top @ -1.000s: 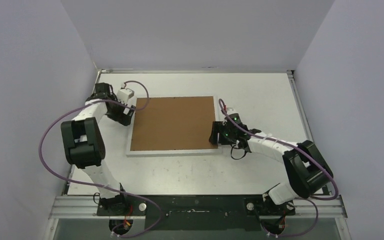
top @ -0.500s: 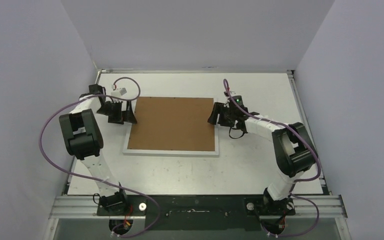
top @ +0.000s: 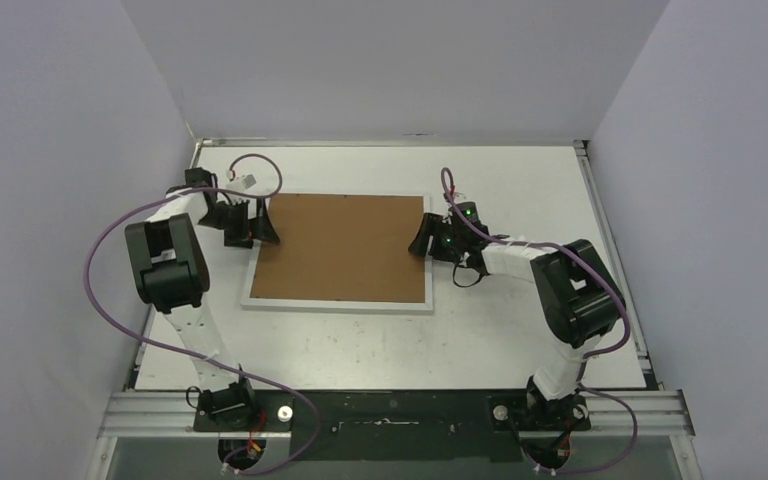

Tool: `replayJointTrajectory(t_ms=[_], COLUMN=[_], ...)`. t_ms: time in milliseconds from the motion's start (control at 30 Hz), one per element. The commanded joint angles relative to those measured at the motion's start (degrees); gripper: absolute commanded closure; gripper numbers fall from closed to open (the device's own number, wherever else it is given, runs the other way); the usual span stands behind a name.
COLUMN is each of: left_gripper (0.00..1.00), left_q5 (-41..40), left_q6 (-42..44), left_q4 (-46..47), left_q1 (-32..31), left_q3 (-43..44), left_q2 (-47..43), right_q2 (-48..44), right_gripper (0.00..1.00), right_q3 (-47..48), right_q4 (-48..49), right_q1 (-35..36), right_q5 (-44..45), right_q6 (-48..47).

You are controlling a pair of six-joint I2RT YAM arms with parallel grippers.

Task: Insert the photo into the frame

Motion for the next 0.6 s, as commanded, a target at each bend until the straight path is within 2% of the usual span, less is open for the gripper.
replayJointTrajectory(t_ms=[0,333,567], left_gripper=[0.16,0.19,0.20], left_q5=[13.53,23.47,26.82], left_q6=[-4.50,-13.59,-20.30], left_q4=[-2.65,-3.43,-1.12], left_q1=[-3.13,-4.58,-6.19], left_q3=[1.92,8.93,13.29], left_q2=[-2.44,-10.64,-15.84], right_q2=[1.08,1.45,3.80], right_gripper=[0.37,0.37,0.36], right_q3=[-4.01,-9.92,-18.12], right_q4=[11.27,20.55,40.42], right_q1=[2.80,3.29,0.29], right_q5=[-5.36,-7.31,-13.65], right_q6=[6.80,12.61,24.00])
